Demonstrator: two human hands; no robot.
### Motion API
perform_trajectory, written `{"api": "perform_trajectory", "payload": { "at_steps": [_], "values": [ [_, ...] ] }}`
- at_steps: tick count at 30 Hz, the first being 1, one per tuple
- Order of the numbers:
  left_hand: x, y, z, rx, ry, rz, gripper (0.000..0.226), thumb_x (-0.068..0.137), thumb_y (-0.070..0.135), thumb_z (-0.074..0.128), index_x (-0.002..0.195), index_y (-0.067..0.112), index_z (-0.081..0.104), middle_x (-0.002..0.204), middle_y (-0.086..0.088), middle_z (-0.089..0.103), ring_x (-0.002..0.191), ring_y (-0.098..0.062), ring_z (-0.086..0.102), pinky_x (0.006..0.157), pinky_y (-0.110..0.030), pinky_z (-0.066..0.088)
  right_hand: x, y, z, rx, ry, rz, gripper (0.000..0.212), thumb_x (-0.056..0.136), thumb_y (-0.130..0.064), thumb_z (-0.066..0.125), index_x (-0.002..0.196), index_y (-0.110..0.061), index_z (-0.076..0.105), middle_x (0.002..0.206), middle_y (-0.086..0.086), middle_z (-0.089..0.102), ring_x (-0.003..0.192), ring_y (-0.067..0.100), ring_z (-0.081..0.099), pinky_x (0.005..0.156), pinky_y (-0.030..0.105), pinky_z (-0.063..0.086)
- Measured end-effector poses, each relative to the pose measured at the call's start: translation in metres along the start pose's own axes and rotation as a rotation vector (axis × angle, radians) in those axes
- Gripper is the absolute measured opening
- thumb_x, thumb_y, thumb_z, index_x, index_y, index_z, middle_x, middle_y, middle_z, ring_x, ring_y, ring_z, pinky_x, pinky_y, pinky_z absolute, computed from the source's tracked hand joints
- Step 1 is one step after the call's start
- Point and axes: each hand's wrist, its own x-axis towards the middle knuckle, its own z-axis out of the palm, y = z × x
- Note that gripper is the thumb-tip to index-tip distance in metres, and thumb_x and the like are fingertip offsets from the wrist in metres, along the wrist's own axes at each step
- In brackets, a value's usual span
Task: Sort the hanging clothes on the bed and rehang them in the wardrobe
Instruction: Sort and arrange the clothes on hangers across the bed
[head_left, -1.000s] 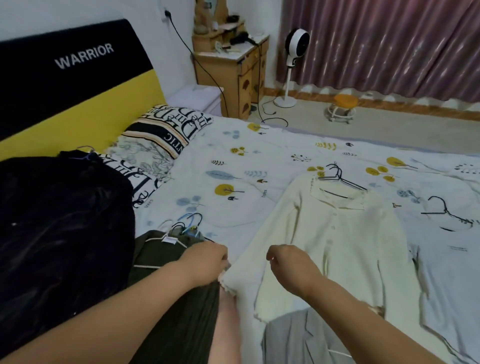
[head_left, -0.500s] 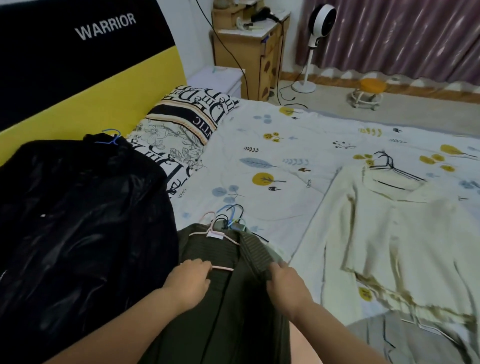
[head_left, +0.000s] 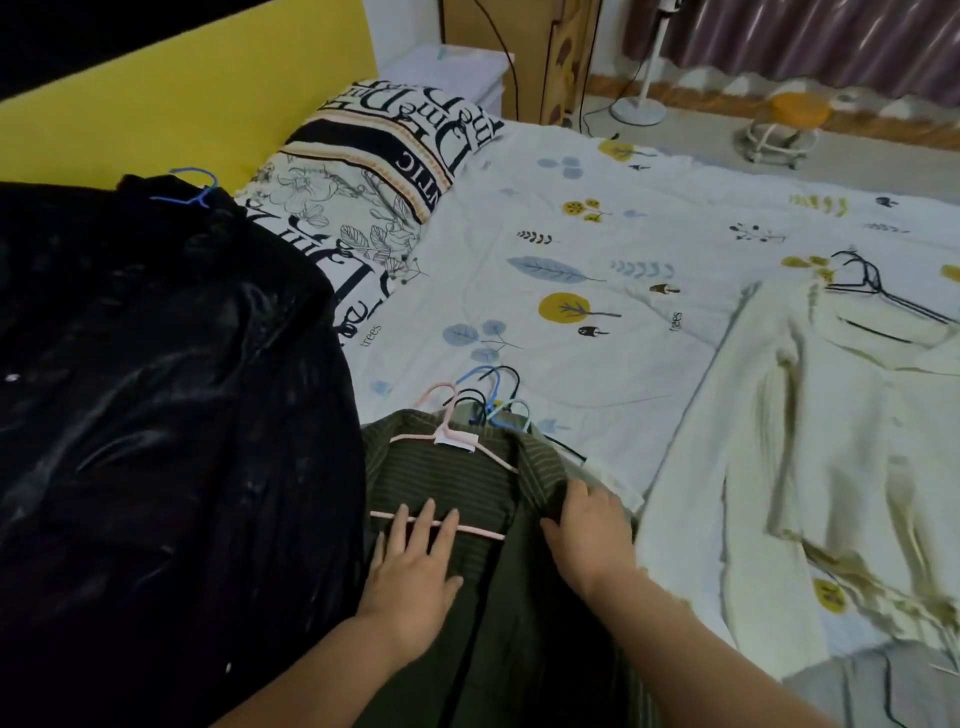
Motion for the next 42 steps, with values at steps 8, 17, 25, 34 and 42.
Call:
{"api": "perform_trajectory", "payload": {
  "at_steps": [8, 17, 25, 34, 42],
  "values": [
    [-0.004, -0.023, -0.037, -0.106, 0.380, -0.006, 0.046, 0.068, 0.026, 0.079, 0.108, 0.008, 0.066, 0.114, -0.015, 0.061, 0.100, -0.030, 0.064, 0.073, -0.039, 0.056, -0.028, -0.018, -0.025, 0.135, 0.169, -0.023, 0.024, 0.094, -0.036, 0.046, 0.106, -0.015, 0.050, 0.112, 0.005, 0.058, 0.104, 0.025, 0.056, 0.083, 0.033, 0.044],
    [0.002, -0.043, -0.113, -0.330, 0.391, -0.127, 0.050, 0.101, 0.024, 0.028, 0.147, 0.009, 0.017, 0.153, -0.007, 0.023, 0.141, -0.020, 0.022, 0.116, -0.033, 0.015, -0.097, -0.011, -0.072, 0.232, 0.257, -0.019, 0.030, 0.094, -0.039, 0.044, 0.074, -0.028, 0.025, 0.088, -0.002, 0.059, 0.095, 0.022, 0.060, 0.064, 0.028, 0.030],
    [-0.036, -0.036, -0.164, -0.112, 0.250, 0.046, 0.028, 0.099, 0.021, 0.037, 0.123, 0.022, 0.050, 0.118, -0.002, 0.045, 0.112, -0.019, 0.042, 0.094, -0.033, 0.038, -0.162, 0.021, -0.113, 0.324, 0.271, 0.068, 0.039, 0.090, -0.038, 0.053, 0.068, -0.027, 0.023, 0.061, -0.007, 0.040, 0.069, 0.019, 0.046, 0.062, 0.026, 0.033],
    [-0.137, -0.006, -0.206, -0.274, 0.229, 0.106, 0.007, 0.098, 0.021, 0.041, 0.091, 0.021, 0.044, 0.095, -0.007, 0.059, 0.092, -0.025, 0.054, 0.068, -0.029, 0.033, -0.250, 0.049, -0.149, 0.360, 0.419, 0.012, 0.036, 0.090, -0.034, 0.056, 0.068, -0.028, 0.028, 0.062, -0.005, 0.043, 0.057, 0.008, 0.039, 0.050, 0.017, 0.029],
    [-0.273, 0.014, -0.210, -0.337, 0.554, 0.077, 0.012, 0.095, 0.018, 0.045, 0.098, 0.013, 0.056, 0.092, -0.007, 0.062, 0.094, -0.030, 0.056, 0.076, -0.036, 0.038, -0.349, 0.061, -0.168, 0.444, 0.556, -0.145, 0.026, 0.086, -0.034, 0.063, 0.079, -0.015, 0.047, 0.069, -0.003, 0.052, 0.067, 0.017, 0.049, 0.054, 0.028, 0.030]
  ]
}}
